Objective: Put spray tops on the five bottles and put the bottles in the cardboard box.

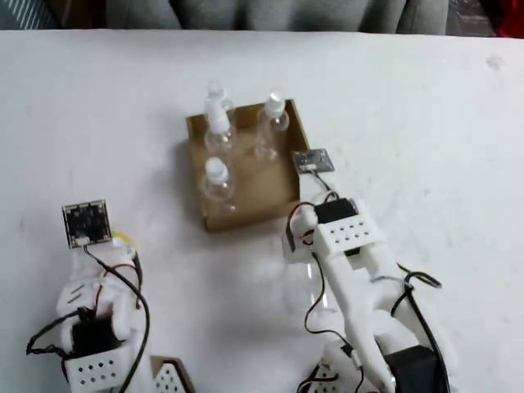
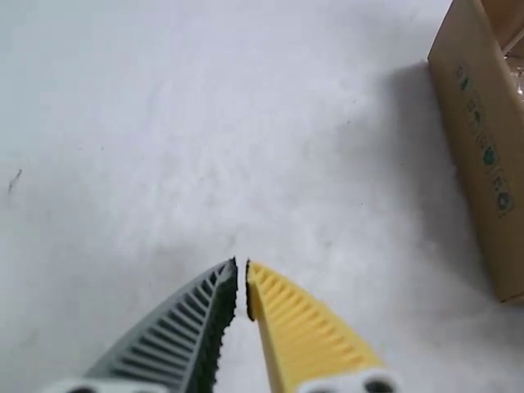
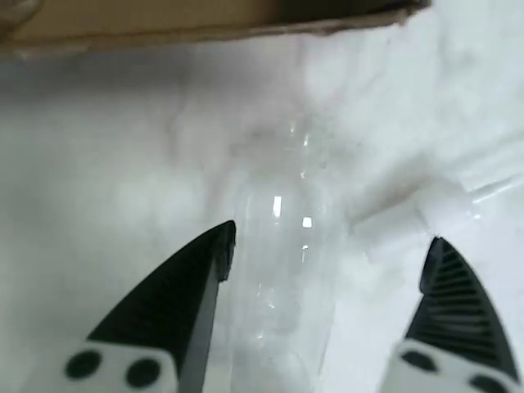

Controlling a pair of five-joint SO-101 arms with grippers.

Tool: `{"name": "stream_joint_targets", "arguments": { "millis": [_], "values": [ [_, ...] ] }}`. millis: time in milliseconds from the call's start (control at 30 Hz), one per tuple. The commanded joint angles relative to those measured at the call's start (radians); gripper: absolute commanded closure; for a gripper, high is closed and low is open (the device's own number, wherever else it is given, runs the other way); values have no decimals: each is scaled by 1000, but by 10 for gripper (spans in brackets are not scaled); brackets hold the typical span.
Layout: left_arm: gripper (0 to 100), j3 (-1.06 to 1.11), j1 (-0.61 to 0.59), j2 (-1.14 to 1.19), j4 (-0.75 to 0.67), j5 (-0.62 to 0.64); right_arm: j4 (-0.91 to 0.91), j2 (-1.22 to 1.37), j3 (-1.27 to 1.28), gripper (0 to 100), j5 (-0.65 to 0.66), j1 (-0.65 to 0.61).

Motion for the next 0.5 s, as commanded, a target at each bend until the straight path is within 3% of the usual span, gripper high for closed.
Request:
{"name": "stream_joint_targets", "arguments": {
  "millis": [0,167,300,367,467],
  "values": [
    [980,0,-13,-10,-2,-5,84,-81,-95,695,83,48],
    [980,0,-13,-10,-2,-5,159,-196,-161,721,282,196],
    [980,0,-13,-10,0,-5,156,-271,-161,799,448,335],
    [980,0,-13,-10,0,-5,156,-300,-161,841,628,392],
    [980,0,-13,-10,0,-5,160,-320,-160,883,1013,453]
  ]
}}
